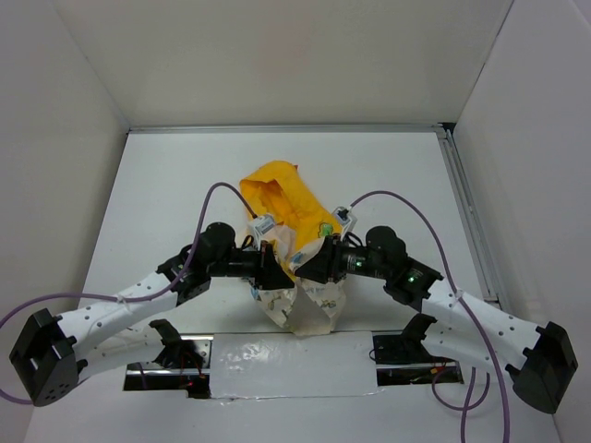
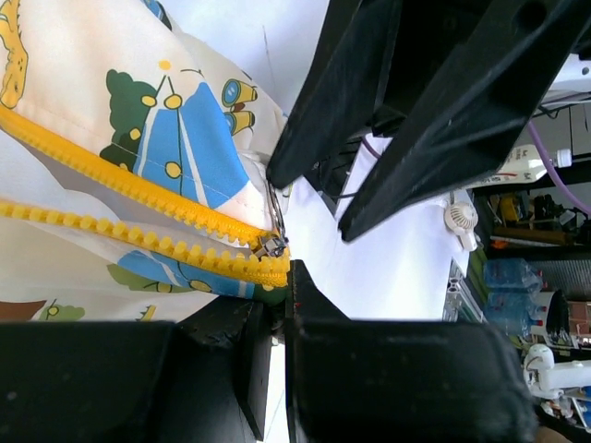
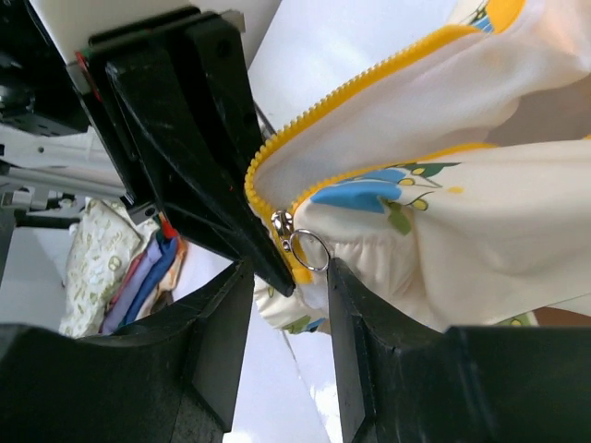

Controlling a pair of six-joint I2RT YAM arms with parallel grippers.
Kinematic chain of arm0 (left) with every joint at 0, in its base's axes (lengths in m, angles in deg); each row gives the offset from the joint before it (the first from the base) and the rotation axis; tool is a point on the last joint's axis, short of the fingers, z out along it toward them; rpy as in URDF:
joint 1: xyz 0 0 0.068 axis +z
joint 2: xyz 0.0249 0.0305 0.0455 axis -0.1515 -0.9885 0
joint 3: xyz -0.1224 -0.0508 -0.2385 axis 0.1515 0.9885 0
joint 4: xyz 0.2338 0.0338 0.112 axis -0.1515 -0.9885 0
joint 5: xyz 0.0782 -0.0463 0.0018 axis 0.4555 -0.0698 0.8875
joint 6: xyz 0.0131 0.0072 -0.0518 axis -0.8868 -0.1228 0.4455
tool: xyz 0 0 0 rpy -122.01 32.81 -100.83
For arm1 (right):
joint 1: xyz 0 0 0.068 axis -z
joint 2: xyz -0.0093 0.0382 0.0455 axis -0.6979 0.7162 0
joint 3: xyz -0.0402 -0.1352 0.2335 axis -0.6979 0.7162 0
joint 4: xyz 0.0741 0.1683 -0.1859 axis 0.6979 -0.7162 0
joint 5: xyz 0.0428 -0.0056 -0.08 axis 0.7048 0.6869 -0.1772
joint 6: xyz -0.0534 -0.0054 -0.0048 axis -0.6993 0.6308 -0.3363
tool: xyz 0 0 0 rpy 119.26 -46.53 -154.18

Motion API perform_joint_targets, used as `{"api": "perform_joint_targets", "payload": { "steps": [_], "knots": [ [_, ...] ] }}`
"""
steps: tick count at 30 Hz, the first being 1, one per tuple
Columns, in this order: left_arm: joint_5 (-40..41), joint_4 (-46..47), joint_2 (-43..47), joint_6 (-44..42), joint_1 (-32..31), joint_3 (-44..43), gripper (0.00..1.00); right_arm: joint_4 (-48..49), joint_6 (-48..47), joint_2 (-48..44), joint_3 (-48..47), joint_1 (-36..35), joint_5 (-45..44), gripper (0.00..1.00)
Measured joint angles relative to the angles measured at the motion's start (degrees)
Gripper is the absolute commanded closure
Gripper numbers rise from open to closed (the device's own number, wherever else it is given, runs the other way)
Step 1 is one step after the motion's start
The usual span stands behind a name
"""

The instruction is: Zip up the jacket

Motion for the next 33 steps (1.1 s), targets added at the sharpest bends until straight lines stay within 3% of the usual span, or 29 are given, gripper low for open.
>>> {"api": "perform_joint_targets", "payload": {
  "steps": [12, 23, 33],
  "knots": [
    [-1.16, -0.46, 0.50, -1.03, 0.00, 0.76, 1.00, 1.25, -0.63, 6.25, -1.11, 1.25, 2.21, 0.53],
    [-0.24, -0.39, -0.04, -0.98, 0.00, 0.76, 1.00, 3.21, -0.50, 4.04, -0.48, 1.29, 6.49, 0.62],
    [0.61, -0.46, -1.09, -0.94, 0.00, 0.74, 1.00, 0.61, -1.07, 3.10, -0.48, 0.94, 4.00, 0.53]
  ]
}}
